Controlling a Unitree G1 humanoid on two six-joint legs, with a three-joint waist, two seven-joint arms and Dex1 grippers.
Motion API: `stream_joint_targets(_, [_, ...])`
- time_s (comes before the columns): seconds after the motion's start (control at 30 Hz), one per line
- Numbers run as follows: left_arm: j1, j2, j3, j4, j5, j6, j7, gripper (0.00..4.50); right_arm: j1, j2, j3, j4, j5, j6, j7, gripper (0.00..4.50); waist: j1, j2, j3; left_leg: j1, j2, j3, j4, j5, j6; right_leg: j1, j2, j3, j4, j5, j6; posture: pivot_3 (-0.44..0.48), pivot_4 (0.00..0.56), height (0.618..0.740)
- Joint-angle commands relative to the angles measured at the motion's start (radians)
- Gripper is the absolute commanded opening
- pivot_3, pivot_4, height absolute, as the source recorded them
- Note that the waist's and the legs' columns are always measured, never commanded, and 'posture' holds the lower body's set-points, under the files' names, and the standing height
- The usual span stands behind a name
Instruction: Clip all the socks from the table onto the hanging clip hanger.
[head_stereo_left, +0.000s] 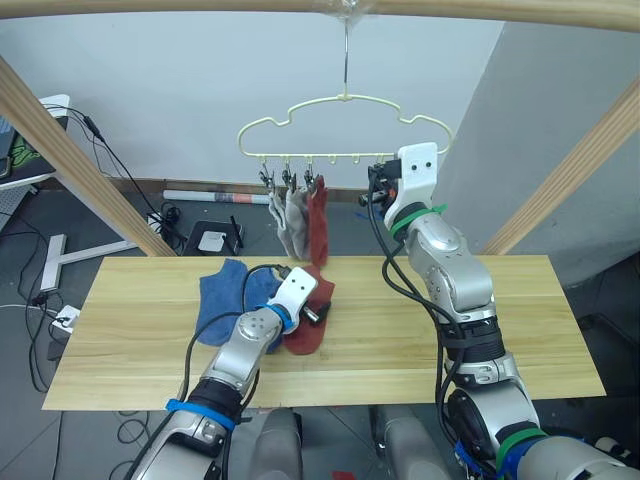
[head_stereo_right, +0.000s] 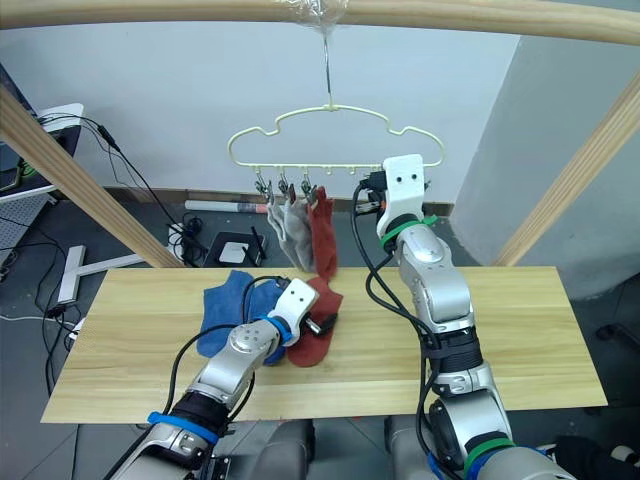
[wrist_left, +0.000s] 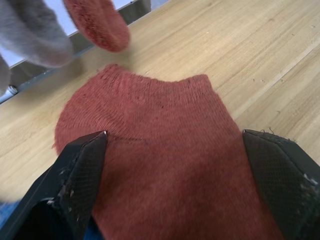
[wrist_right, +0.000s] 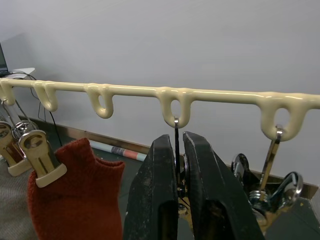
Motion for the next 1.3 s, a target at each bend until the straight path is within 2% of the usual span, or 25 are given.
stream_joint_targets(0.03, [0.028,-0.007,-0.028,0.018,0.024,0.012,-0.050,3.91,0.005,0.002,-0.012,-0.033,0.008,0.012,-0.012,0.00,0.000,0.000,0.000,0.000,0.000,0.000,0.000,0.000,0.000,0.000,0.000,0.000,0.000,0.000,0.000,0.005,0.290,0.740])
stream_joint_targets(0.27, [0.103,0.000,-0.074,-0.043,0.081,-0.046,-0.093,1.82,0.015,-0.018,-0.021,-0.045,0.017,0.029,0.003,0.00,0.000,0.000,0.000,0.001,0.000,0.000,0.000,0.000,0.000,0.000,0.000,0.000,0.000,0.000,0.000,0.005,0.290,0.740])
stream_joint_targets(0.47, [0.135,-0.023,-0.074,-0.073,0.087,-0.071,-0.104,0.07,-0.008,-0.036,-0.115,-0.023,0.097,0.097,0.005,0.00,0.001,0.000,0.000,0.001,0.000,0.000,0.000,0.000,0.000,0.002,0.000,0.000,0.000,0.000,0.000,-0.002,0.288,0.740])
stream_joint_targets(0.53, [0.138,-0.029,-0.068,-0.082,0.085,-0.094,-0.110,0.01,-0.012,-0.044,-0.134,-0.029,0.122,0.126,0.006,0.00,0.001,0.000,0.000,0.002,0.000,0.000,0.000,0.000,0.000,0.002,0.000,0.000,0.000,0.000,0.000,-0.009,0.284,0.740])
stream_joint_targets(0.6, [0.145,-0.058,-0.037,-0.122,0.031,-0.129,-0.128,0.01,-0.034,-0.049,-0.218,-0.036,0.205,0.231,-0.008,0.00,0.001,0.001,0.000,0.002,0.000,0.000,0.000,0.000,0.000,0.002,0.000,0.000,0.000,0.000,0.000,-0.009,0.284,0.740])
stream_joint_targets(0.67, [0.147,-0.100,0.000,-0.221,-0.056,-0.154,-0.162,0.01,-0.087,-0.060,-0.358,-0.025,0.326,0.407,-0.056,0.00,0.003,0.001,0.000,0.001,0.000,0.000,0.000,0.000,0.000,0.002,0.000,0.000,0.000,0.000,0.000,-0.011,0.281,0.740])
stream_joint_targets(0.77, [0.127,-0.103,0.001,-0.305,-0.037,-0.222,-0.155,0.01,-0.158,-0.056,-0.503,-0.002,0.431,0.585,-0.147,0.00,0.009,0.001,0.000,-0.002,-0.001,-0.001,0.001,0.000,0.001,0.001,-0.003,-0.002,0.000,0.003,-0.004,-0.013,0.276,0.740])
stream_joint_targets(0.97, [-0.003,-0.112,-0.022,-0.294,0.080,-0.372,-0.084,0.01,-0.231,-0.059,-0.583,-0.009,0.522,0.779,-0.218,0.00,0.005,0.001,-0.001,-0.001,-0.001,0.000,0.001,0.001,0.001,0.003,-0.003,-0.002,-0.001,0.000,0.000,-0.014,0.270,0.740])
stream_joint_targets(1.3, [-0.086,-0.147,-0.012,-0.219,0.140,-0.455,-0.007,0.01,-0.247,-0.040,-0.626,-0.049,0.567,0.876,-0.292,0.00,0.005,0.001,-0.001,-0.001,-0.002,0.000,0.001,0.000,0.002,0.003,-0.003,-0.002,-0.002,0.000,0.000,-0.025,0.260,0.740])
